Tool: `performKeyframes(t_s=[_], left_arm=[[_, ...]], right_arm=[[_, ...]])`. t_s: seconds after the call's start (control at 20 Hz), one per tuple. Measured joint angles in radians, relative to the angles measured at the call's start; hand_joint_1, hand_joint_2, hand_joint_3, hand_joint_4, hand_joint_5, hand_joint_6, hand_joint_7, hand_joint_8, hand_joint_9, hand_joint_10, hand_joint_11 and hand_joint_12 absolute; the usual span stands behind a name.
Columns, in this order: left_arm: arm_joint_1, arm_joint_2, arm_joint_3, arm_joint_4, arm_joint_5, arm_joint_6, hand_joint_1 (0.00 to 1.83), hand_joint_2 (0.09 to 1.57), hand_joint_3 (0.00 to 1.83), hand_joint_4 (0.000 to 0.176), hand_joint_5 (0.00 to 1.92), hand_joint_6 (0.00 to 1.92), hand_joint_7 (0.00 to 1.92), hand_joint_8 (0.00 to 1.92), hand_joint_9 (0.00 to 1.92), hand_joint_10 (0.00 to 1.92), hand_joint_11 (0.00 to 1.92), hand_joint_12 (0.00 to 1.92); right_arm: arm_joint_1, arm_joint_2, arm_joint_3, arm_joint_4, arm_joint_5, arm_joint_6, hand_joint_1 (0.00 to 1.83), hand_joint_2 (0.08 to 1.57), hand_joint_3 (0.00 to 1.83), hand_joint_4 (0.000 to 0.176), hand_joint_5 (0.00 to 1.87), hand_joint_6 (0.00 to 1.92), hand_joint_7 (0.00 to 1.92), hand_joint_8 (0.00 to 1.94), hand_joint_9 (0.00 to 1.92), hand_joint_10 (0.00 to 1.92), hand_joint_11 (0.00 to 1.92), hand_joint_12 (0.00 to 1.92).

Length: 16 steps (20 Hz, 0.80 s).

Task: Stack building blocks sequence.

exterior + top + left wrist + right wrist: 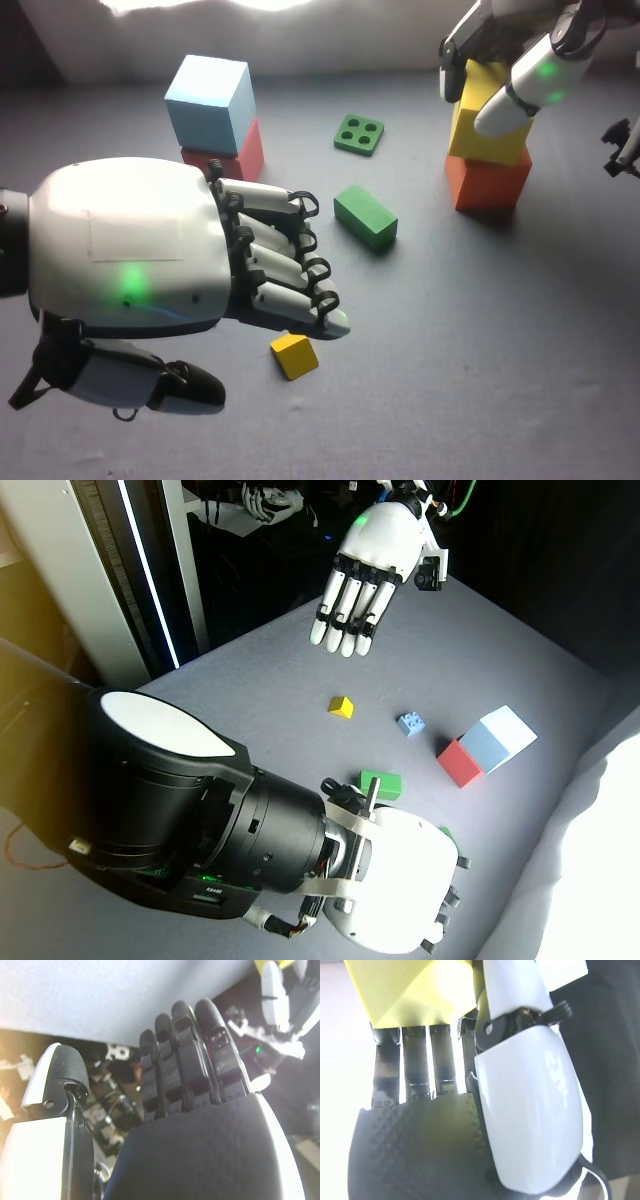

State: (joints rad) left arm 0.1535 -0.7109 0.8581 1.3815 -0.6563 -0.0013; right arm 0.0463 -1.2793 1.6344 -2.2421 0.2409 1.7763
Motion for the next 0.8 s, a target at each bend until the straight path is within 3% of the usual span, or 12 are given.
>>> performKeyframes(t_s=[0.1,0.2,0.25,0.4,0.7,0.75,0.8], left_arm=[[0.0,0.0,0.002,-0.002,-0.002,0.0,0.67,1.24,0.0,0.0,0.43,0.0,0.49,0.0,0.49,0.0,0.11,0.9],[0.0,0.0,0.001,-0.005,-0.007,0.0,0.69,1.23,0.0,0.0,0.47,0.0,0.52,0.0,0.52,0.0,0.16,0.88],[0.0,0.0,0.001,-0.01,-0.009,0.0,0.62,1.27,0.0,0.0,0.41,0.0,0.45,0.0,0.46,0.0,0.09,0.9],[0.0,0.0,0.001,-0.018,-0.009,0.0,0.72,1.22,0.0,0.0,0.49,0.01,0.54,0.01,0.53,0.02,0.16,0.88],[0.0,0.0,0.001,-0.032,-0.009,0.0,0.66,1.26,0.0,0.0,0.43,0.0,0.46,0.0,0.47,0.0,0.1,0.87],[0.0,0.0,0.001,-0.032,-0.009,0.0,0.67,1.24,0.0,0.0,0.45,0.0,0.52,0.01,0.52,0.01,0.15,0.87],[0.0,0.0,0.001,-0.031,-0.009,0.0,0.65,1.25,0.0,0.0,0.44,0.0,0.51,0.0,0.51,0.0,0.15,0.88]], right_arm=[[-0.01,0.0,0.0,0.006,-0.011,0.008,1.33,1.26,0.0,0.0,0.65,1.4,0.79,1.4,0.59,1.61,0.23,1.91],[-0.013,-0.001,0.0,0.007,-0.018,0.02,1.34,1.23,0.0,0.0,0.7,1.31,0.84,1.34,0.62,1.56,0.24,1.9],[-0.014,-0.001,0.0,0.006,-0.018,0.02,1.34,1.23,0.0,0.0,0.7,1.32,0.83,1.35,0.62,1.56,0.25,1.88],[-0.027,-0.008,0.008,0.01,-0.032,0.024,1.34,1.23,0.0,0.0,0.7,1.31,0.83,1.36,0.62,1.56,0.28,1.9],[-0.037,-0.011,0.014,0.012,-0.041,0.029,1.34,1.24,0.0,0.0,0.7,1.3,0.83,1.37,0.61,1.56,0.28,1.88],[-0.039,-0.011,0.014,0.013,-0.045,0.03,1.34,1.24,0.0,0.0,0.7,1.31,0.82,1.38,0.61,1.57,0.26,1.9],[-0.039,-0.011,0.015,0.013,-0.045,0.03,1.19,1.25,0.0,0.0,0.66,1.38,0.79,1.4,0.52,1.39,0.18,1.9]])
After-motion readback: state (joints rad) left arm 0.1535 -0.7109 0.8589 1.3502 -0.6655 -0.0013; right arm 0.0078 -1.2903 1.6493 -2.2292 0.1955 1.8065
